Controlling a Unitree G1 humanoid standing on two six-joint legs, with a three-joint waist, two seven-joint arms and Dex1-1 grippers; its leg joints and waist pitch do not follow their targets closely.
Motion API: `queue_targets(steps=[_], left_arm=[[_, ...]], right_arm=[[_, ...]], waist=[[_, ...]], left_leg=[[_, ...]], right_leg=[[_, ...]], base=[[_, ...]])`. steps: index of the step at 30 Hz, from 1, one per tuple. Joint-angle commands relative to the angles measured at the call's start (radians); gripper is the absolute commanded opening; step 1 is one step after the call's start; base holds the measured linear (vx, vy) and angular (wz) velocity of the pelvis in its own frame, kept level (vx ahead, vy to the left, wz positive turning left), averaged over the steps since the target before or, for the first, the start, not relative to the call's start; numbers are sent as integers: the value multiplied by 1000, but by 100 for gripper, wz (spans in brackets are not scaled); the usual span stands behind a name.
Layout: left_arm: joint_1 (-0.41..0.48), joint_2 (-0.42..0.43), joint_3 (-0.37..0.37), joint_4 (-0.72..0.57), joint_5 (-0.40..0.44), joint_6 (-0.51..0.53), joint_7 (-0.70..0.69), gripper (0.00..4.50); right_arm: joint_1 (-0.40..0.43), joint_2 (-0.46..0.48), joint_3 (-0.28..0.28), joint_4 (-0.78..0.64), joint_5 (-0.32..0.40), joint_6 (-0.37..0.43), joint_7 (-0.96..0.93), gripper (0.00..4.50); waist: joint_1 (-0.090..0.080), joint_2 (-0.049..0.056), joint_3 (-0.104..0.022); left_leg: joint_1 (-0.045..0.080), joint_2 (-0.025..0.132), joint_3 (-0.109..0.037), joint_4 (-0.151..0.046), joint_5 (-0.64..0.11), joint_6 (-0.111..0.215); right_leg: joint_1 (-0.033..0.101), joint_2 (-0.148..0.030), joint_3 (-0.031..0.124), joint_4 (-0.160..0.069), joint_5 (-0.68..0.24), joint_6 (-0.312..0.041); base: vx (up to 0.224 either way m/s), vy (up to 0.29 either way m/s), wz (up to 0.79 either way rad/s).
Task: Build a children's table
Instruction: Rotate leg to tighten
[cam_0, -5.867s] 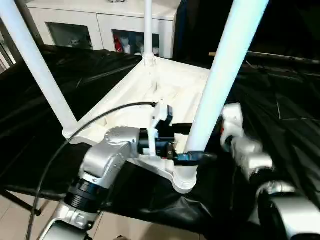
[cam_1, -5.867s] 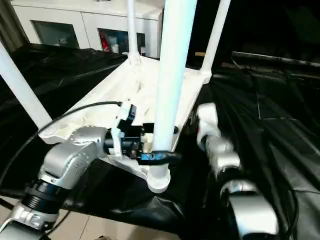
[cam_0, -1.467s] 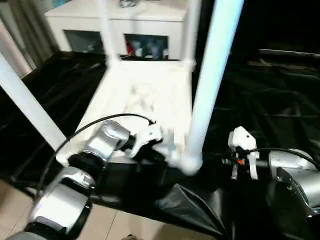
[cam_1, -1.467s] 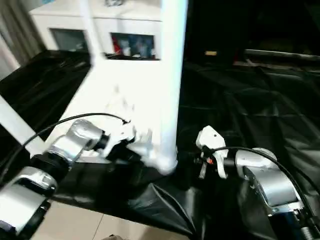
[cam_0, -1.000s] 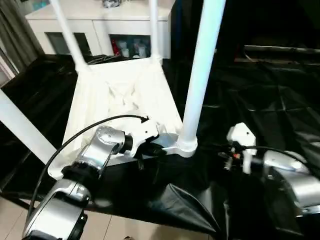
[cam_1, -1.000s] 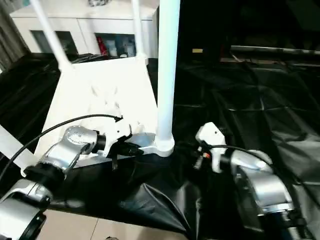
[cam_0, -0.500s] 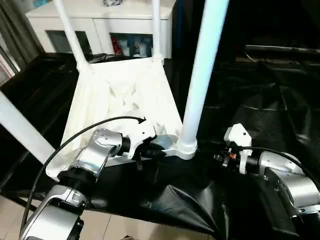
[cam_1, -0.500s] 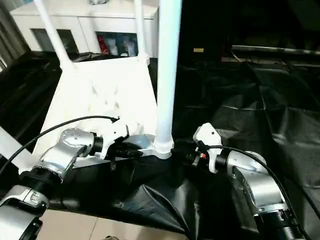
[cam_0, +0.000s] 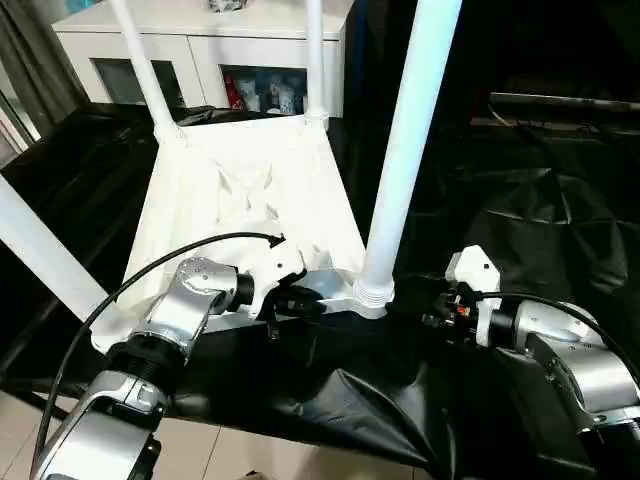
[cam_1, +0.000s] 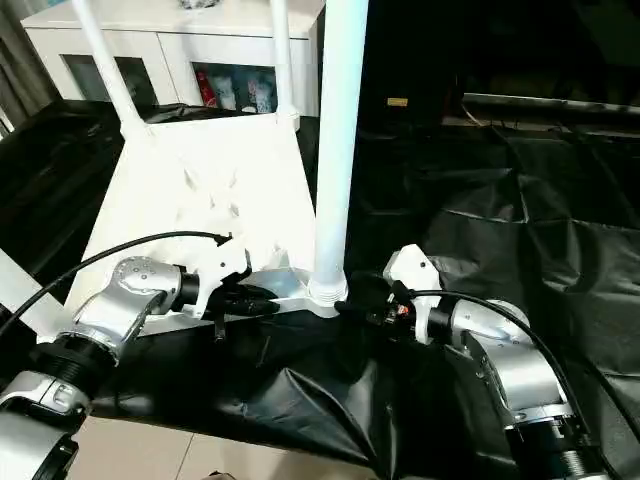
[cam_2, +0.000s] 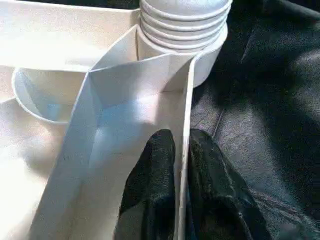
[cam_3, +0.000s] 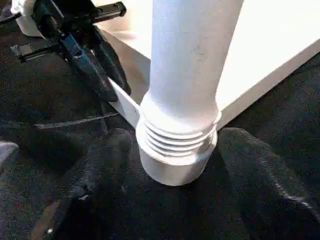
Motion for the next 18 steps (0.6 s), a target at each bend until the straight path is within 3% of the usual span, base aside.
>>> queue_targets(steps=[1, 5, 12, 13, 14, 18], left_arm=[[6, 13, 32, 10, -9, 5, 16, 17], [14, 12, 27, 3, -23, 17, -2, 0], [21, 14, 25, -9, -32, 27, -10, 0], [20, 13, 26, -8, -34, 28, -8, 0], [20, 13, 24, -9, -33, 26, -7, 0], [17, 13, 22, -5, -32, 21, -2, 0]], right_arm=[[-21, 9, 1, 15, -8, -17, -23, 355], [-56, 36, 8, 90, -74, -60, -110, 389], [-82, 77, 22, 127, -74, -78, -129, 442], [-90, 88, 28, 134, -69, -79, -122, 442], [-96, 98, 33, 142, -67, -87, -116, 442], [-107, 115, 45, 144, -51, -82, -87, 442]], waist=[[9, -23, -67], [1, -22, -70], [-3, -23, -69], [-3, -21, -68], [-5, -28, -68], [-5, -22, -70]], left_leg=[[8, 47, -29, -59, -129, 83], [7, 45, -30, -59, -107, 76], [5, 45, -28, -57, -108, 93], [7, 45, -28, -58, -123, 88], [7, 45, -28, -58, -129, 85], [9, 48, -28, -58, -120, 85]], right_leg=[[48, -91, 50, -78, -172, -214], [47, -89, 49, -71, -137, -225], [51, -89, 49, -68, -97, -239], [51, -90, 49, -72, -125, -235], [51, -89, 50, -74, -142, -232], [49, -89, 51, -69, -123, -236]], base=[[0, 0, 0], [0, 0, 0], [0, 0, 0], [0, 0, 0], [0, 0, 0], [0, 0, 0]])
